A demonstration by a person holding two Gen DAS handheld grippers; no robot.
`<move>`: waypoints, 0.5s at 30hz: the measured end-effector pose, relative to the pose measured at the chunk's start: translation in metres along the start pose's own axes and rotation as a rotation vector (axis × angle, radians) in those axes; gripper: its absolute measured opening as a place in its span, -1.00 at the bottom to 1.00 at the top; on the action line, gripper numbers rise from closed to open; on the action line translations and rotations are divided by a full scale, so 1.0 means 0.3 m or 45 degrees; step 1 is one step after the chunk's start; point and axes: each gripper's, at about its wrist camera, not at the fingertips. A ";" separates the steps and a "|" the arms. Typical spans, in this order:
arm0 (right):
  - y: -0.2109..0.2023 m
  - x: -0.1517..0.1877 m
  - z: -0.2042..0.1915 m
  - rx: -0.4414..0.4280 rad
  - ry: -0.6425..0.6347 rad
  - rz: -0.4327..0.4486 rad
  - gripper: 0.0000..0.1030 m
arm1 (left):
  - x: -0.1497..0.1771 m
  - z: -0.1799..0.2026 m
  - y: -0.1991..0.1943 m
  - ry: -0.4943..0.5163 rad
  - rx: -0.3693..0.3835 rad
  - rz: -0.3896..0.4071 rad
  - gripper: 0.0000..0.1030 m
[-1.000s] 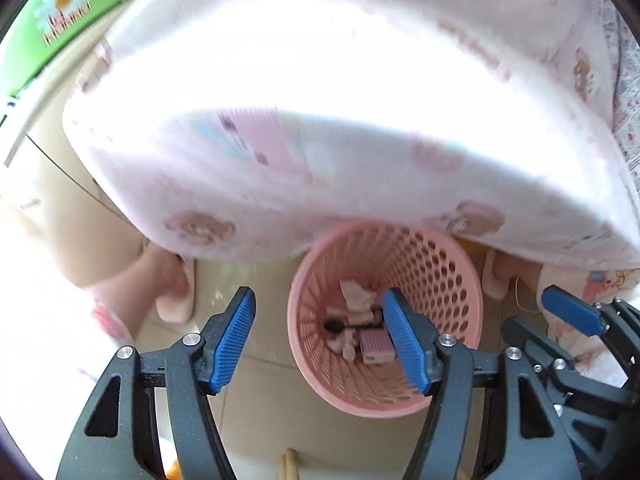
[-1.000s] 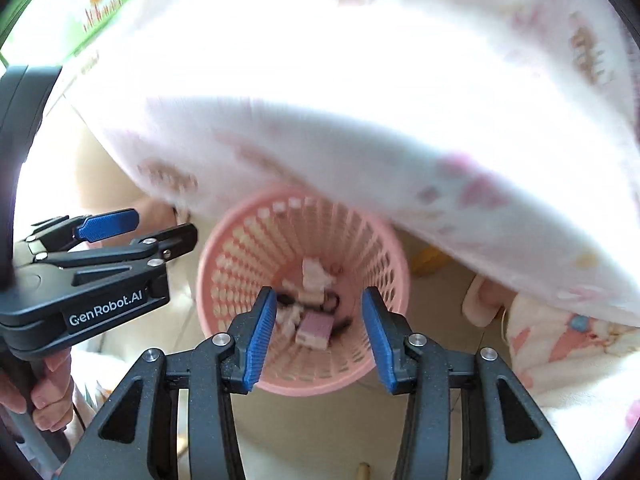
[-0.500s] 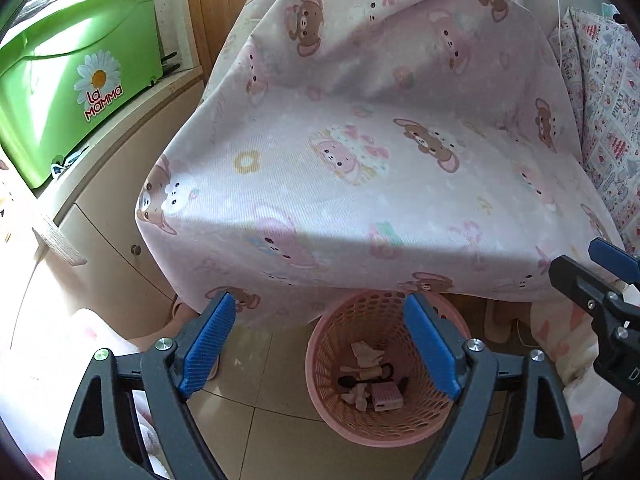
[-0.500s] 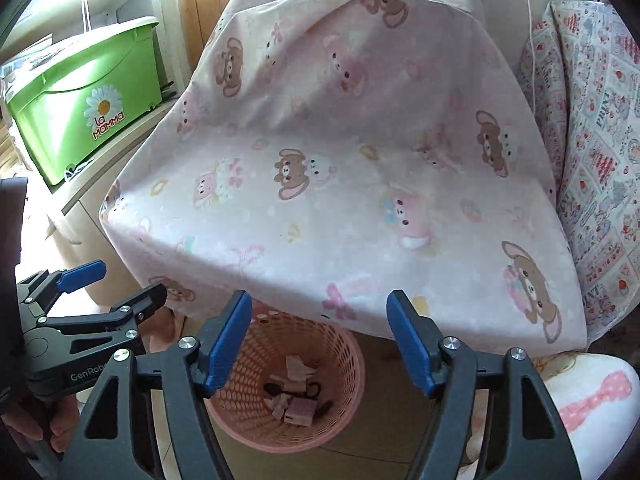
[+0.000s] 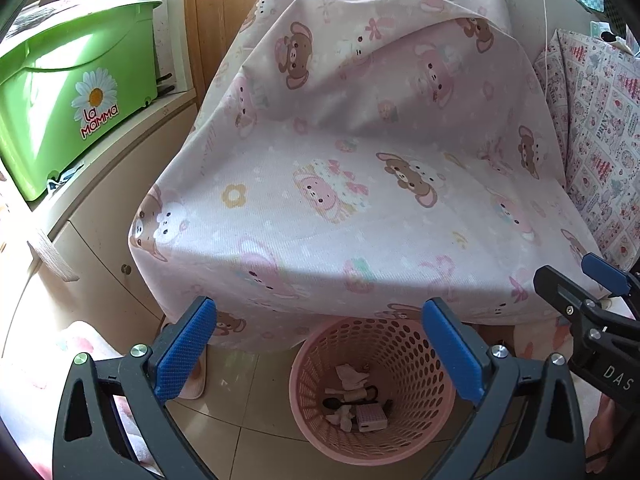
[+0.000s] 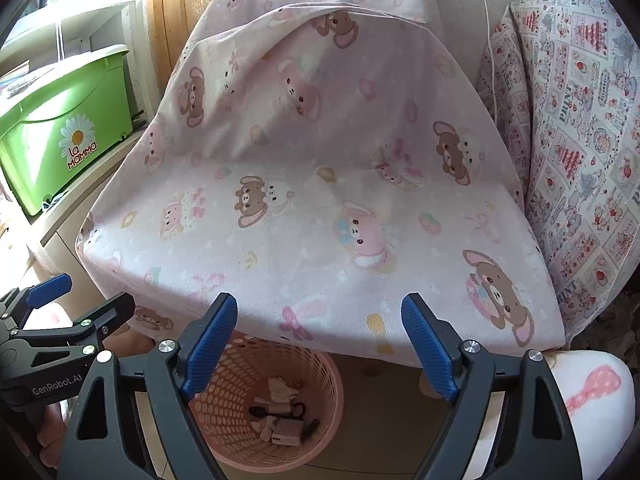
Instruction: Collect trash
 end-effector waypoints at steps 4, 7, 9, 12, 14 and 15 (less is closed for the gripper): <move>0.005 0.001 -0.007 0.002 -0.015 -0.008 0.67 | -0.002 -0.007 0.012 -0.019 -0.001 -0.011 0.97; 0.007 0.002 -0.011 0.005 -0.023 -0.011 0.67 | -0.001 -0.016 0.004 -0.024 -0.007 0.010 0.97; 0.007 0.003 -0.014 0.004 -0.026 -0.012 0.67 | 0.000 -0.019 0.002 -0.026 -0.013 0.021 0.97; 0.009 0.004 -0.015 0.002 -0.025 -0.016 0.67 | -0.004 -0.018 0.010 -0.024 -0.050 0.028 0.97; 0.012 0.004 -0.014 -0.002 -0.026 -0.023 0.67 | -0.007 -0.017 0.014 -0.022 -0.068 0.038 0.97; 0.012 0.005 -0.015 -0.003 -0.025 -0.025 0.67 | -0.009 -0.018 0.016 -0.022 -0.067 0.038 0.97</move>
Point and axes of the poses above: each gripper's, at about its wrist camera, not at the fingertips, and y roughly the way its jaws point, z to its right, x to its underside, and after that the axes turned 15 degrees about -z, right-handed
